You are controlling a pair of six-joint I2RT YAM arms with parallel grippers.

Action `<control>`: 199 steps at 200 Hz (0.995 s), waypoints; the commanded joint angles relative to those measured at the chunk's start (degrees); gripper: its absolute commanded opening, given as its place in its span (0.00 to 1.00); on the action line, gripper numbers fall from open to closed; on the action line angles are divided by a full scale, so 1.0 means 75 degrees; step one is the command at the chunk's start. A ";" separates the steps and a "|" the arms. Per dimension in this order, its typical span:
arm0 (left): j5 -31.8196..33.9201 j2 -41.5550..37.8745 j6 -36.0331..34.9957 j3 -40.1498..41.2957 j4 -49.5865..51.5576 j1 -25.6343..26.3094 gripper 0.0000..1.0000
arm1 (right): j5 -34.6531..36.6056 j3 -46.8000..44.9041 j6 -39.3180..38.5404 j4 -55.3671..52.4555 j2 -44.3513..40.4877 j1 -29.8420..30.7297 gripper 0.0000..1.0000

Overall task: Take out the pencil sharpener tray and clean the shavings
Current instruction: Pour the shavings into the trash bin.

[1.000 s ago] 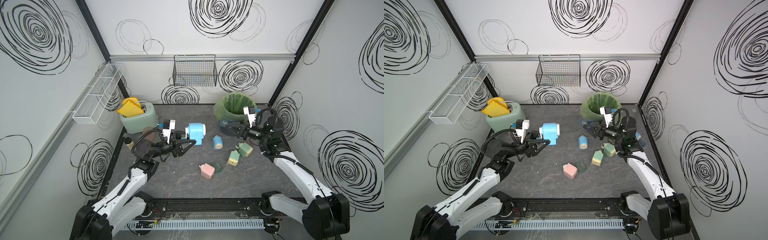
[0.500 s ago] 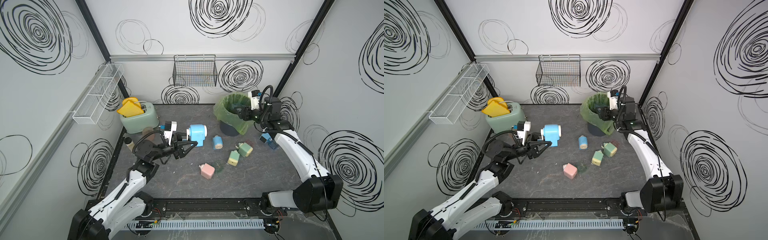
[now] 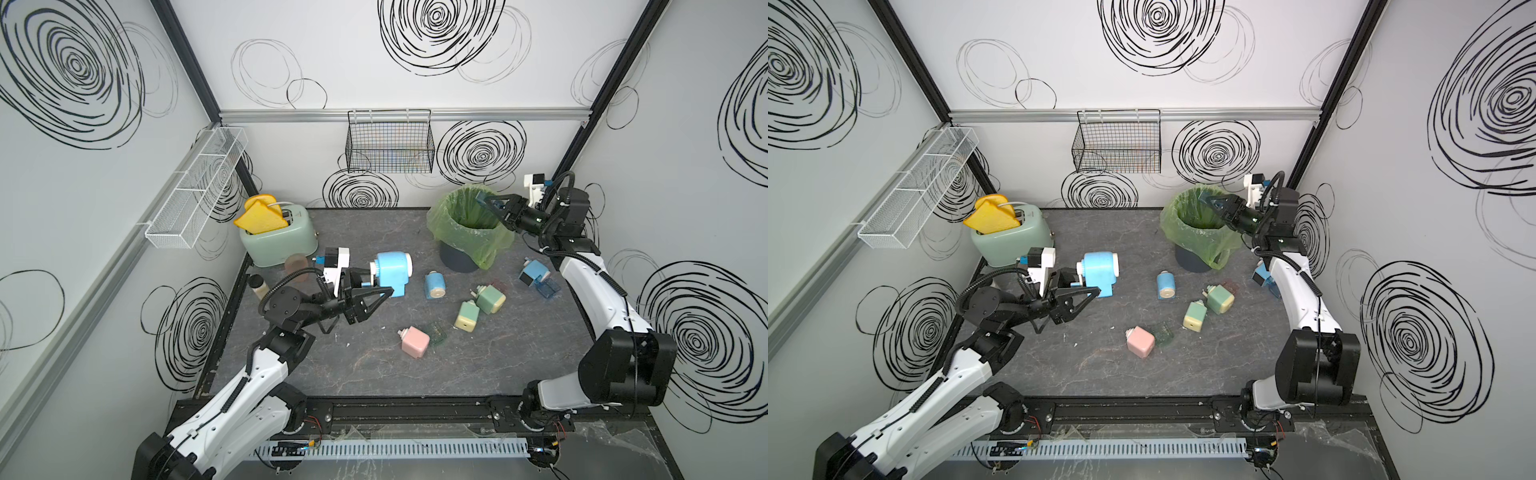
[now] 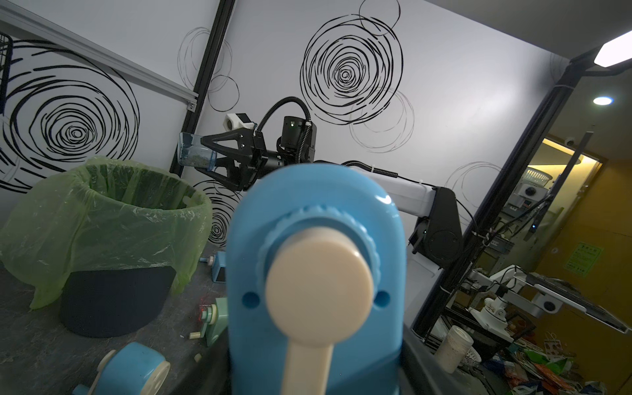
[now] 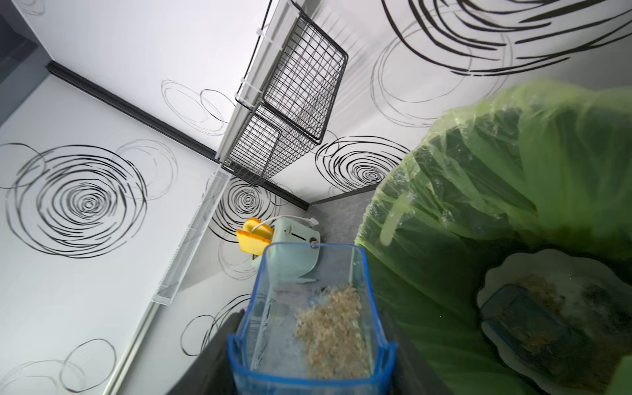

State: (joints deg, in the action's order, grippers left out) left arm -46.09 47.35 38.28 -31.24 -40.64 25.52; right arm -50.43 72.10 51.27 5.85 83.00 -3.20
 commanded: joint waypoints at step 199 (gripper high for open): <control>0.0195 -0.0373 -0.0240 0.0031 -0.0338 0.0043 0.21 | 0.0405 -0.1346 0.7289 0.4424 0.0209 -0.0171 0.38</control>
State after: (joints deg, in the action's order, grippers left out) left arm -44.91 45.52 37.23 -31.16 -40.05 25.61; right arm -49.76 61.01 96.97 34.39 84.49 -4.78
